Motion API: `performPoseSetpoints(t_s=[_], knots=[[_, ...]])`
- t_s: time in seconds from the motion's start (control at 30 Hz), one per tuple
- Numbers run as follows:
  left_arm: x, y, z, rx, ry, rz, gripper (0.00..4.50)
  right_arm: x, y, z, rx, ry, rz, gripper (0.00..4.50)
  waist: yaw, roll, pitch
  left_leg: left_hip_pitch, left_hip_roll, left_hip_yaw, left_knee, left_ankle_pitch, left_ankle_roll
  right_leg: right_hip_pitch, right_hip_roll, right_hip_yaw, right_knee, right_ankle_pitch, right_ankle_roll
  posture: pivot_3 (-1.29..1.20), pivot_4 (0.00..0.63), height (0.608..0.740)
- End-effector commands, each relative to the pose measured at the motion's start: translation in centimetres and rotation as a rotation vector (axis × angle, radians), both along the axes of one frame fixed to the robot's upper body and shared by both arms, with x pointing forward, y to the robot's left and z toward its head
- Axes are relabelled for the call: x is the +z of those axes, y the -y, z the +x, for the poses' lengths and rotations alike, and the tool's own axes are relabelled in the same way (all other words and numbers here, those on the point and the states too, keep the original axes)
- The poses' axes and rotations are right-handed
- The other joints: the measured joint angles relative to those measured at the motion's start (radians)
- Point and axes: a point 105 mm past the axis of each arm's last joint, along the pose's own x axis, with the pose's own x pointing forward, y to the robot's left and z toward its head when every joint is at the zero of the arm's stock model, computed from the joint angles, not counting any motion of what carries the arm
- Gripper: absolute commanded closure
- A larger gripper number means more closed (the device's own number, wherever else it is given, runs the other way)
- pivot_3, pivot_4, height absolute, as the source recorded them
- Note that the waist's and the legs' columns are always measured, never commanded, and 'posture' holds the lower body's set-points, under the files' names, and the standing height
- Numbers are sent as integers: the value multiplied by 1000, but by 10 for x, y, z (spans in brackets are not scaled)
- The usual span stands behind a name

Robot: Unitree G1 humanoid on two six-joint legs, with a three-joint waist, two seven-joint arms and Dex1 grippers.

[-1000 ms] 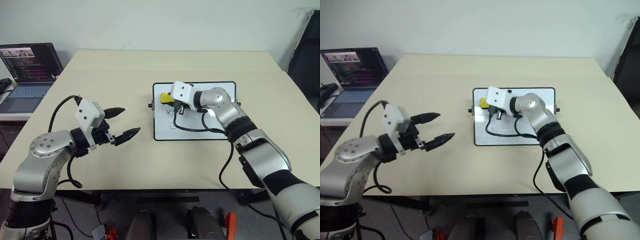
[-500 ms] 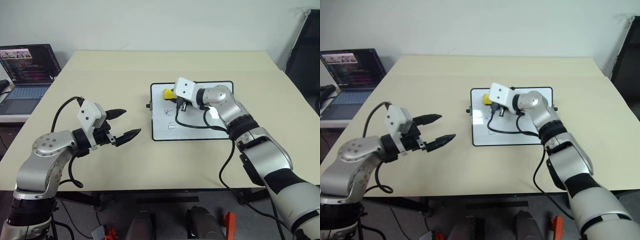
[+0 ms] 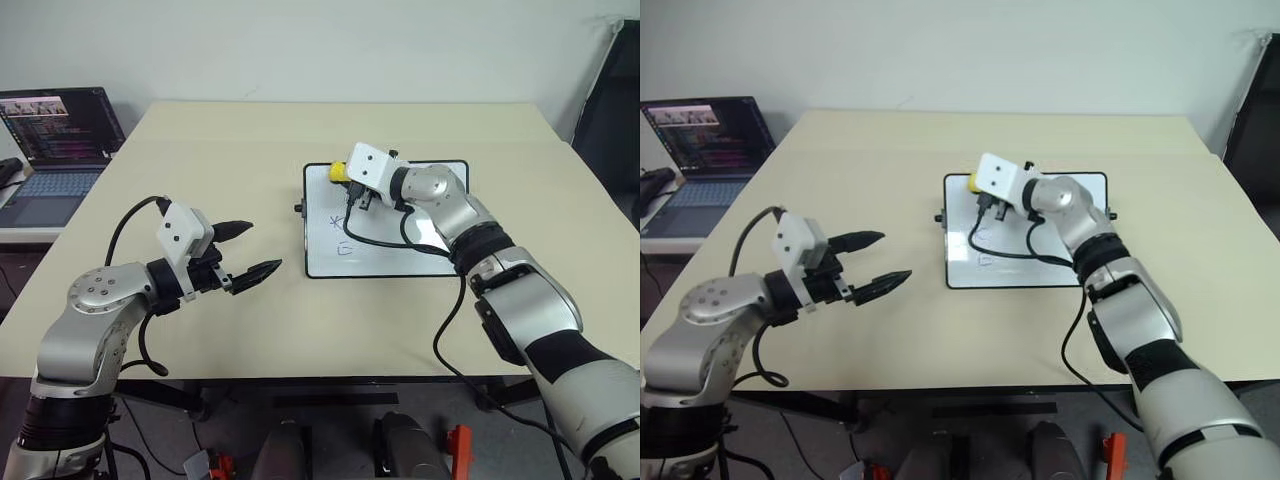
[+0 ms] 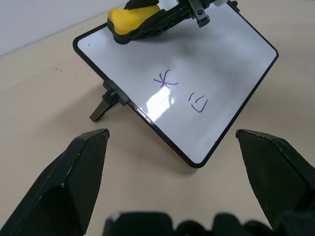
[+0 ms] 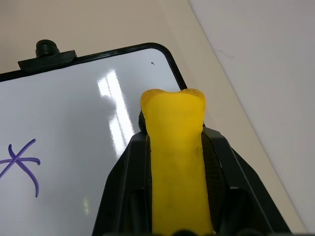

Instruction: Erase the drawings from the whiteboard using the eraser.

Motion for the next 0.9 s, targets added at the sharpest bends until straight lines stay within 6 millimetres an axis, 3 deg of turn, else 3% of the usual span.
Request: performPoseSetpoints(t_s=[0.03,0.13,0.27,0.33,0.47,0.57,0.7,0.9], knots=[[14,6,-2,-30,60,0,0,7,-1,-11,96,-65,71,3506,-1,0,0,0,0,0,0,0,0,0,0,0,0,0,0,0,150,740],[17,5,-2,-33,64,5,0,31,5,-30,210,-95,160,3506,0,0,1,-1,0,-1,-1,0,0,-1,0,-1,0,0,0,0,150,740],[20,3,-3,-36,68,20,0,71,40,-58,254,-75,191,3506,7,2,4,-4,0,-2,-2,0,0,-3,-1,-2,-2,0,1,0,150,740],[22,2,-4,-41,69,25,0,78,64,-72,245,-88,175,3506,11,2,4,-5,0,-3,-2,-1,-1,-3,-1,-3,-4,-1,1,0,150,740],[24,0,-6,-47,66,42,0,64,112,-86,132,-129,84,3506,19,0,3,-5,0,-2,-3,-2,-1,-1,-1,-3,-7,-2,2,0,150,740],[24,0,-7,-53,63,46,0,44,132,-94,75,-174,28,3506,18,0,4,-4,0,0,-3,-2,-1,-1,-1,-2,-7,-2,2,0,150,740],[23,3,-7,-65,55,49,0,37,133,-102,73,-197,33,3506,3,0,4,-3,0,1,-4,-2,-1,-2,-1,0,-6,-2,1,0,150,740],[23,7,-3,-79,56,49,0,36,134,-96,53,-185,41,3506,6,0,4,-3,0,1,-3,-2,-1,-1,-1,-1,-6,-2,2,0,150,740]])
